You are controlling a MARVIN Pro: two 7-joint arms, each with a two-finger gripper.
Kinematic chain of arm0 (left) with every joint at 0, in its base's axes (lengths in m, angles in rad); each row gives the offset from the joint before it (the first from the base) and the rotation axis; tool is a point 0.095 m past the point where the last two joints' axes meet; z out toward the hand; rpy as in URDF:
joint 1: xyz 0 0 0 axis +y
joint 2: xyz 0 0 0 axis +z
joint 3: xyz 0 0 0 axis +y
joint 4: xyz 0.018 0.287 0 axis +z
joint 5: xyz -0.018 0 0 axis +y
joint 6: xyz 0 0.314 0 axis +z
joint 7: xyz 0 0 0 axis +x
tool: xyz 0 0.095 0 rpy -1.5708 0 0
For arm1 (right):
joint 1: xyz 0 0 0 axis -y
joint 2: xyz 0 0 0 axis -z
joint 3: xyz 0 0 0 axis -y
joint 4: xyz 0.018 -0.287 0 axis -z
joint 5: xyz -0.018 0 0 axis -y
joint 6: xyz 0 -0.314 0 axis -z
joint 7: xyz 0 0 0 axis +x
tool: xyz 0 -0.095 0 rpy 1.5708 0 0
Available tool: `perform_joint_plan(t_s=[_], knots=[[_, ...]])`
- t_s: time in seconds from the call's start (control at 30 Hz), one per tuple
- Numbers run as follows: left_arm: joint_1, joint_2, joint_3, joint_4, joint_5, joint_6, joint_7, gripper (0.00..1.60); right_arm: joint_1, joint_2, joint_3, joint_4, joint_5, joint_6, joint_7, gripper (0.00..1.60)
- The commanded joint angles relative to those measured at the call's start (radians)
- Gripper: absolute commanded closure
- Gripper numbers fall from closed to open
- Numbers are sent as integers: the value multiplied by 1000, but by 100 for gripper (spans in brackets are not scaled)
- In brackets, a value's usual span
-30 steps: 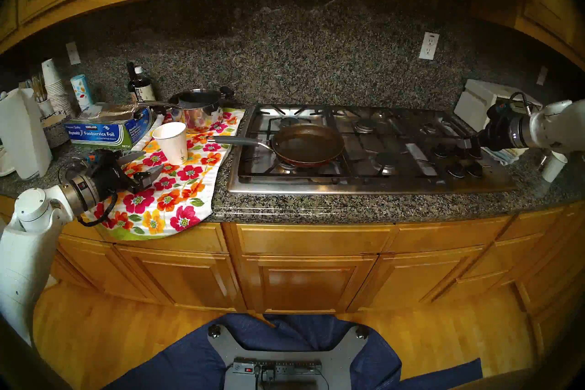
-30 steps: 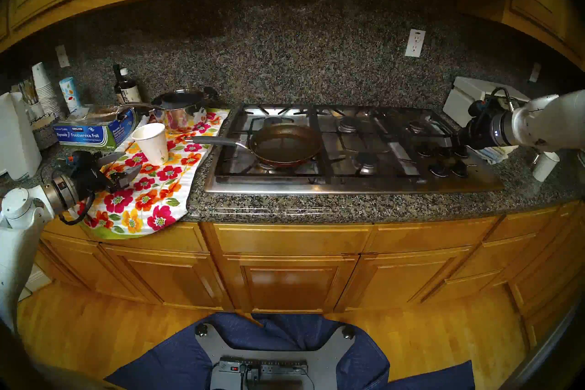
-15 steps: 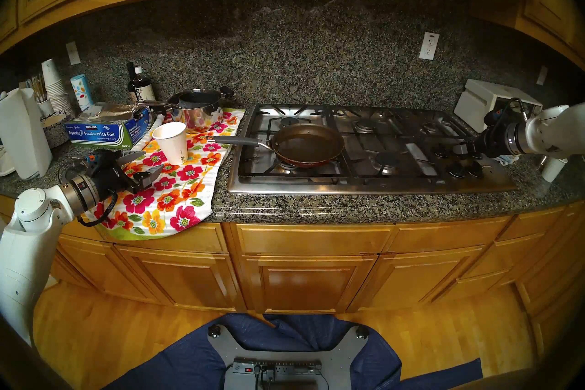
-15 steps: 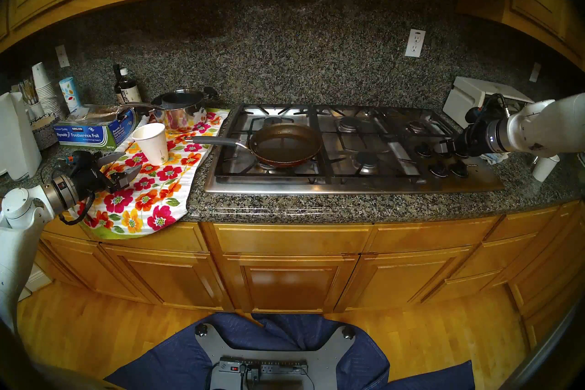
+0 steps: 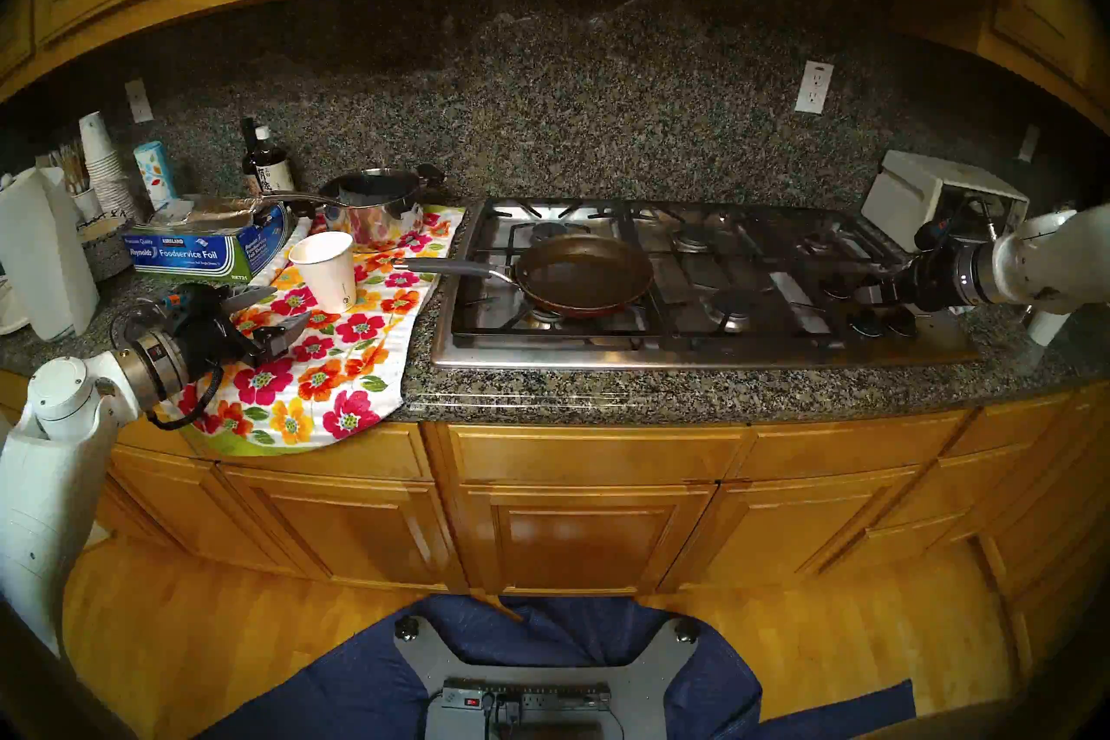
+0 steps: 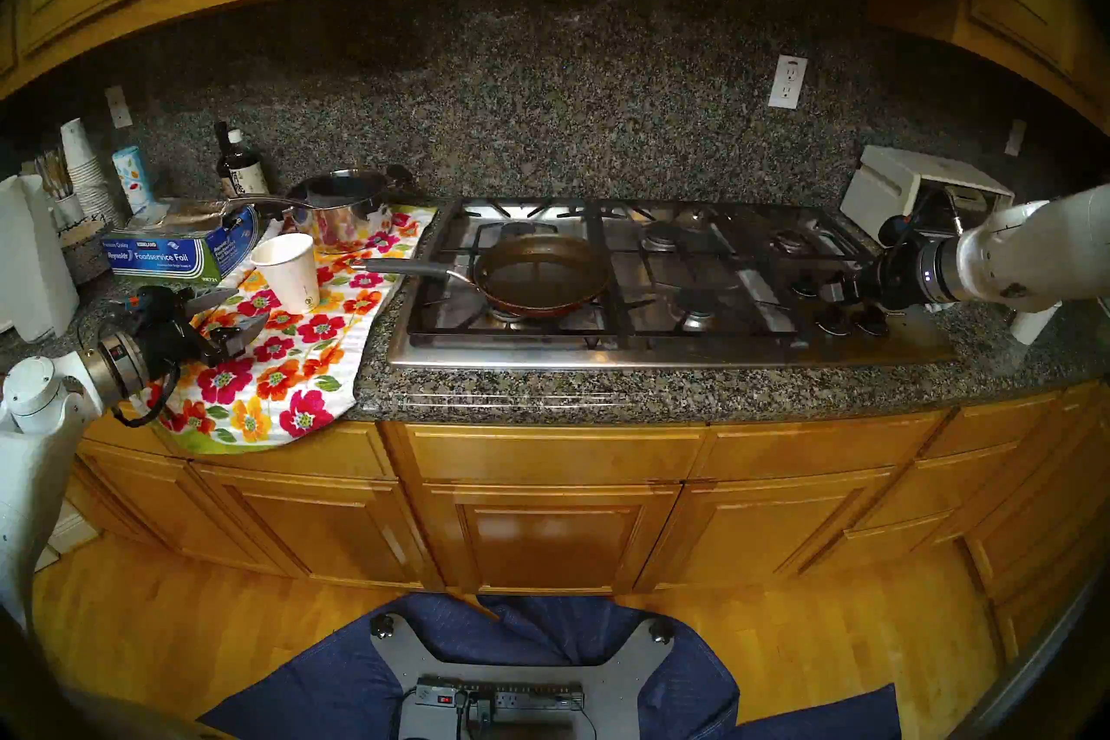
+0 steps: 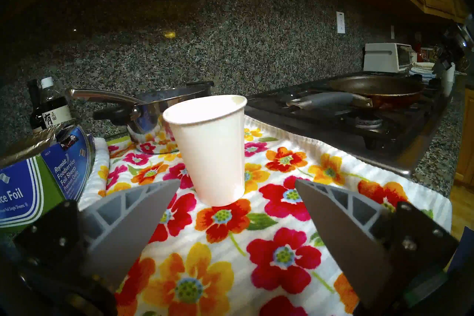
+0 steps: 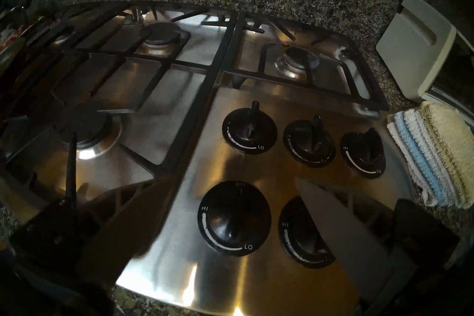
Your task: Pick up the water cup, pour water into the pot, turn on the stove
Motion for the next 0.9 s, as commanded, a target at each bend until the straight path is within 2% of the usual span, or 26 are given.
perform_joint_plan(t_s=[0.0,0.4,0.87], knots=[[-18,8,-26,-19,-10,-5,2,0,39,-12,6,-1,2,-17,-16,0],[-17,8,-26,-19,-11,-5,2,0,25,-11,9,-23,3,-30,-32,0],[-17,7,-26,-19,-10,-5,2,0,-25,-5,41,-17,15,-50,-48,0]])
